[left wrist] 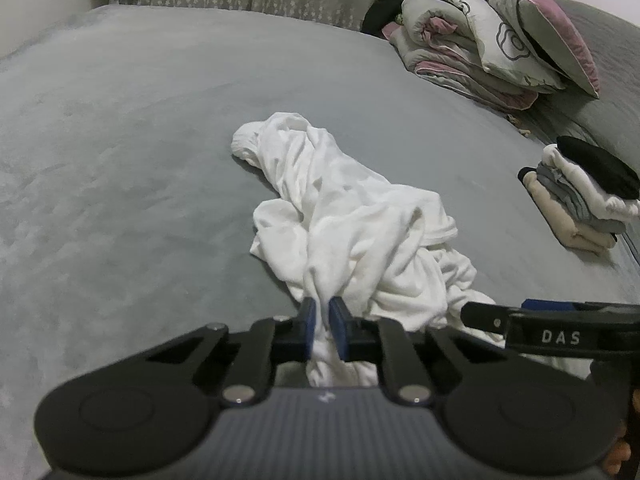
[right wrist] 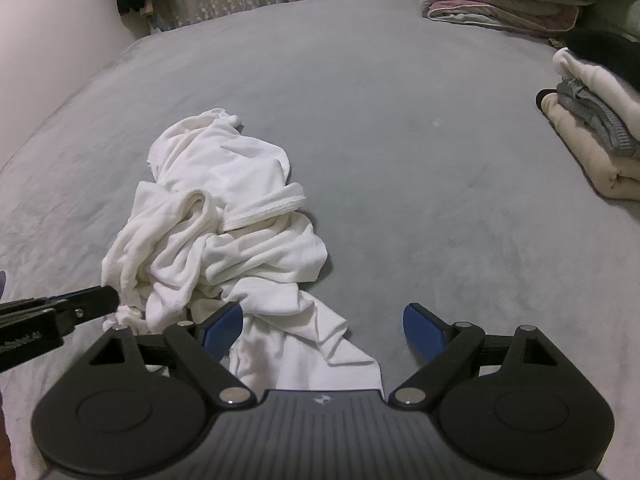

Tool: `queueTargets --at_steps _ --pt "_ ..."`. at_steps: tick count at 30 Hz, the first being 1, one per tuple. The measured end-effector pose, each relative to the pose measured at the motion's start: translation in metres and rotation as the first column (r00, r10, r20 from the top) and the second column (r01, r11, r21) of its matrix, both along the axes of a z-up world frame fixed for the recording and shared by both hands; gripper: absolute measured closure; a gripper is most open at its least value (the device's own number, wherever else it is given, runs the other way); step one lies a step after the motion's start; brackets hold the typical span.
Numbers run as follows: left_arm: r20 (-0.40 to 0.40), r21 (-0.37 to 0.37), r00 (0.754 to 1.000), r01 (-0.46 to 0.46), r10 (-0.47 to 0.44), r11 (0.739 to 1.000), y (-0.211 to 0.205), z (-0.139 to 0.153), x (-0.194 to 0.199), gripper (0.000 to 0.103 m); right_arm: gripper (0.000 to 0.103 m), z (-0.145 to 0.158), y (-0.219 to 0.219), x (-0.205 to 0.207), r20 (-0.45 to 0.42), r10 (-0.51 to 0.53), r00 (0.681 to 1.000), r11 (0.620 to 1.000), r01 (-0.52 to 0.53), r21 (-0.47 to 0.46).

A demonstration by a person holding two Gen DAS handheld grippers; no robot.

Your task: Fold clothes

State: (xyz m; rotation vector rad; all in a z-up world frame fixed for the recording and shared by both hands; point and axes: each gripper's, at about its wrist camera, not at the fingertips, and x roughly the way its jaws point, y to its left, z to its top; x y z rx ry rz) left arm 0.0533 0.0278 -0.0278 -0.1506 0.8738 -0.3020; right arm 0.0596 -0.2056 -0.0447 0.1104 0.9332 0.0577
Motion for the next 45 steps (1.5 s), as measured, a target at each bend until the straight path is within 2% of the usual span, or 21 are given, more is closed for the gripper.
queueTargets --at_steps 7,17,23,34,45 --pt "0.034 -0.014 0.999 0.011 -0.011 1.000 0.005 0.017 -0.011 0.094 0.015 0.001 0.000 0.001 0.010 -0.003 1.000 1.000 0.003 -0.008" --pt "0.082 -0.006 0.993 0.085 -0.085 0.996 0.013 0.038 -0.047 0.095 0.015 0.004 0.000 0.002 0.022 -0.004 1.000 1.000 0.004 -0.001" --pt "0.059 -0.018 0.992 0.116 -0.115 0.993 0.022 0.039 -0.064 0.095 0.015 0.005 0.000 0.003 0.025 -0.002 1.000 1.000 0.002 0.003" --pt "0.005 0.021 0.981 0.194 -0.194 0.981 0.029 0.026 -0.095 0.095 0.015 0.005 -0.002 0.005 0.019 -0.004 1.000 1.000 0.004 0.014" --pt "-0.089 0.063 0.953 0.296 -0.290 0.953 0.039 0.005 -0.118 0.099 0.015 0.002 -0.002 0.008 0.011 -0.003 1.000 1.000 0.003 0.024"
